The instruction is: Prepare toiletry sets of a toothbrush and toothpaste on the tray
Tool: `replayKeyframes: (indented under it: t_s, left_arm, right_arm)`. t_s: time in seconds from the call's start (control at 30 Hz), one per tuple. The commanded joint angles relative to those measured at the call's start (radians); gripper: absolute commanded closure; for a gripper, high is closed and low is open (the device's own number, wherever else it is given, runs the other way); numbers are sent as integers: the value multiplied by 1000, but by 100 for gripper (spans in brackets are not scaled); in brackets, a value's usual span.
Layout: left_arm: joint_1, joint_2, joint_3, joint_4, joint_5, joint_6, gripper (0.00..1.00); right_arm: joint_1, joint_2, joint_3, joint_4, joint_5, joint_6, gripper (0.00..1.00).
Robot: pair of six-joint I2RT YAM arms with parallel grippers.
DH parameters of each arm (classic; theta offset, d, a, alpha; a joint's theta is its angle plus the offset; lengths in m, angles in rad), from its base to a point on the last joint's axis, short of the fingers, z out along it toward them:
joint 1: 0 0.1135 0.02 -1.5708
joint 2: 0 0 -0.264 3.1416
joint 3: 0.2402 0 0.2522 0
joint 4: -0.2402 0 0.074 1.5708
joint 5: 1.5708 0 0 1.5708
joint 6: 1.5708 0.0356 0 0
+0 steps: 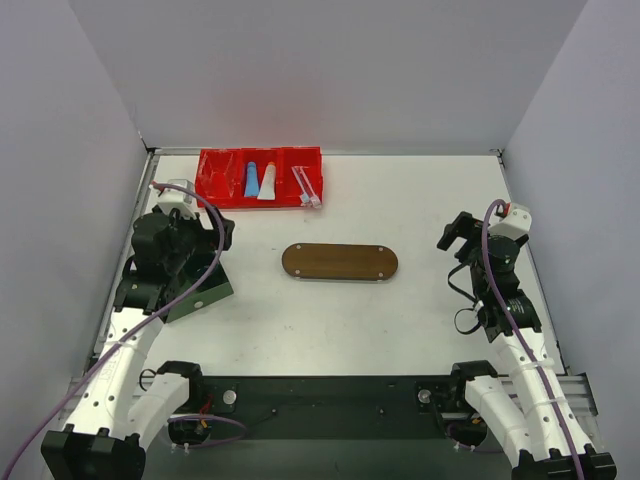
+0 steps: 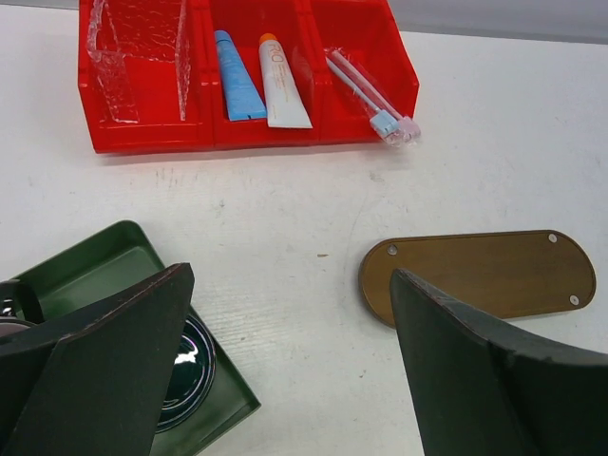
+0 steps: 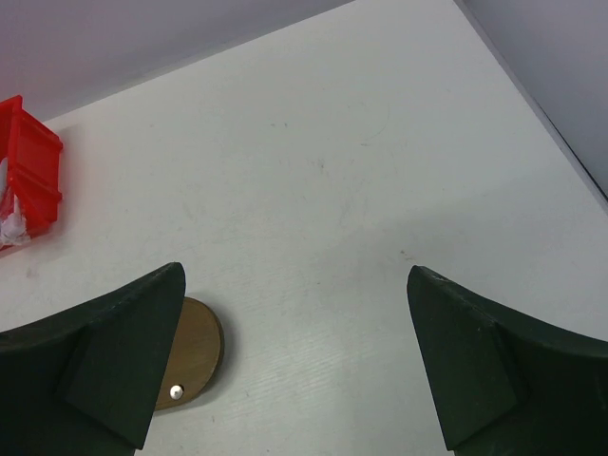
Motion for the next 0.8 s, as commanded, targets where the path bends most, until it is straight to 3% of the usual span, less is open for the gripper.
replayKeyframes:
  t_s: [0.0,0.53,0.77]
  left_arm:
    - [5,10,29,27,28,15,4]
    - [5,4,26,27,27,46,4]
    - [5,35,89,-8,24,70,6]
  right_arm:
    - [-5,-5,39,10,32,6,4]
    - [-6,-22,119,-51,-9,64,3]
    - [-6,-19,188,-163,-60,64,3]
